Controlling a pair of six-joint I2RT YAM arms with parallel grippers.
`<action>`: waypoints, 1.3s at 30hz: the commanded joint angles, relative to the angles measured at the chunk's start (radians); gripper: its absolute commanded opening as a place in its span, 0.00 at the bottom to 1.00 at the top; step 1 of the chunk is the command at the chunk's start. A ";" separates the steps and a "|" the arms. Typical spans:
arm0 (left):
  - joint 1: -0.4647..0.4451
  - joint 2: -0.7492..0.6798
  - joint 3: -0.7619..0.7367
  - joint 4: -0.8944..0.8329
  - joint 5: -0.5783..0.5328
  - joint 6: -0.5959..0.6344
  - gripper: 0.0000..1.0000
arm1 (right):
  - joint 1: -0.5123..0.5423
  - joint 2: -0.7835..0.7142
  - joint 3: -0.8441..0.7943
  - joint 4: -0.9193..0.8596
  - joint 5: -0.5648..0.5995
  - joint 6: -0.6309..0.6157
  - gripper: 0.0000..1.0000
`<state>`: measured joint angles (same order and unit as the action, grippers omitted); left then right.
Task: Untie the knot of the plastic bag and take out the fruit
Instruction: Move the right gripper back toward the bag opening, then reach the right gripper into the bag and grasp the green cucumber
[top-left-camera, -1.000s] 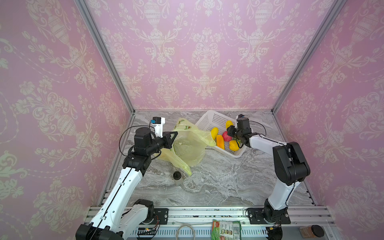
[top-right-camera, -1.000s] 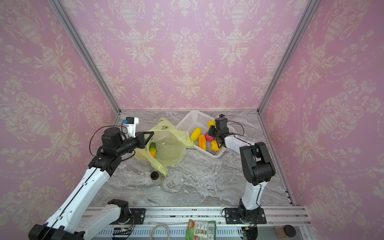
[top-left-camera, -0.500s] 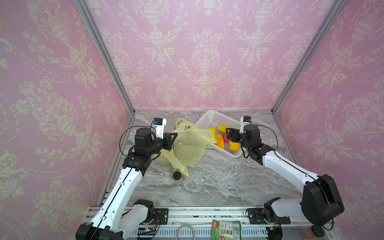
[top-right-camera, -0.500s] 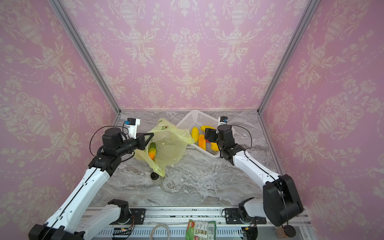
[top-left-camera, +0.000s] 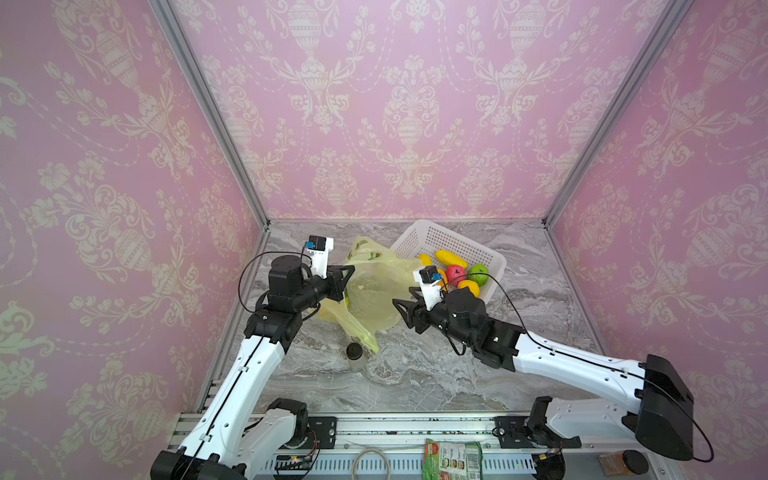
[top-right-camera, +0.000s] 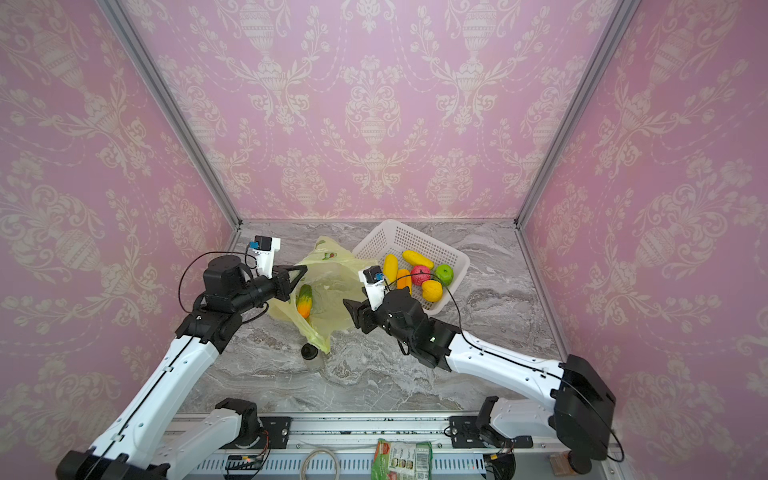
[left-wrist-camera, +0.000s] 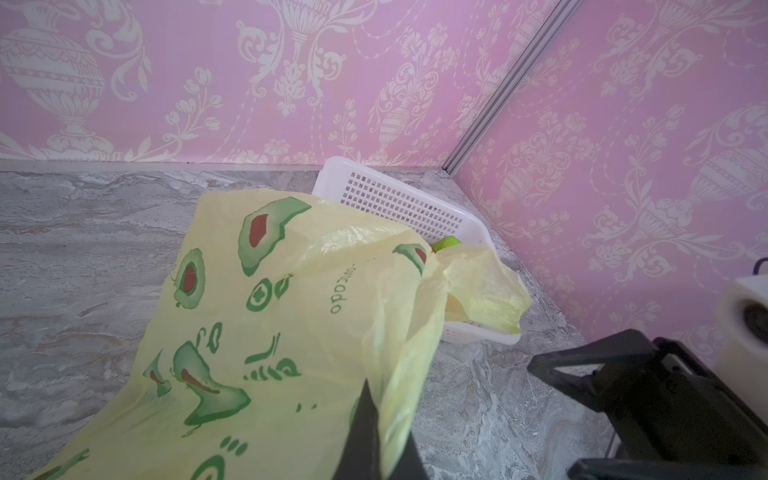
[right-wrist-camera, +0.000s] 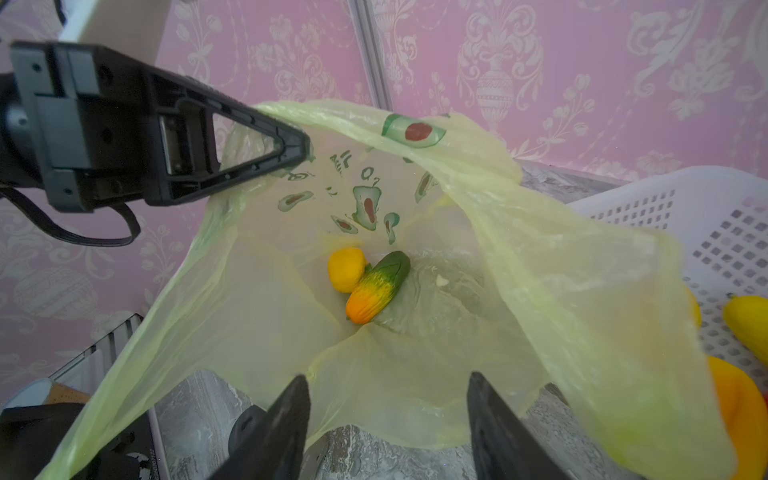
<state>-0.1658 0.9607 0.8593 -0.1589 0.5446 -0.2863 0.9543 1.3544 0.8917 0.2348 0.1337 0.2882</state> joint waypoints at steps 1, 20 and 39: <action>0.009 -0.014 -0.004 -0.001 0.020 0.027 0.00 | 0.000 0.126 0.102 0.017 -0.044 0.035 0.57; 0.014 -0.019 -0.011 0.030 0.056 -0.001 0.00 | -0.017 0.851 0.672 -0.049 -0.057 0.214 0.76; 0.015 -0.020 -0.014 0.042 0.063 -0.012 0.00 | -0.015 1.030 0.817 -0.130 -0.041 0.300 0.78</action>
<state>-0.1589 0.9543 0.8539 -0.1356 0.5747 -0.2863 0.9382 2.3478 1.6783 0.1390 0.0681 0.5564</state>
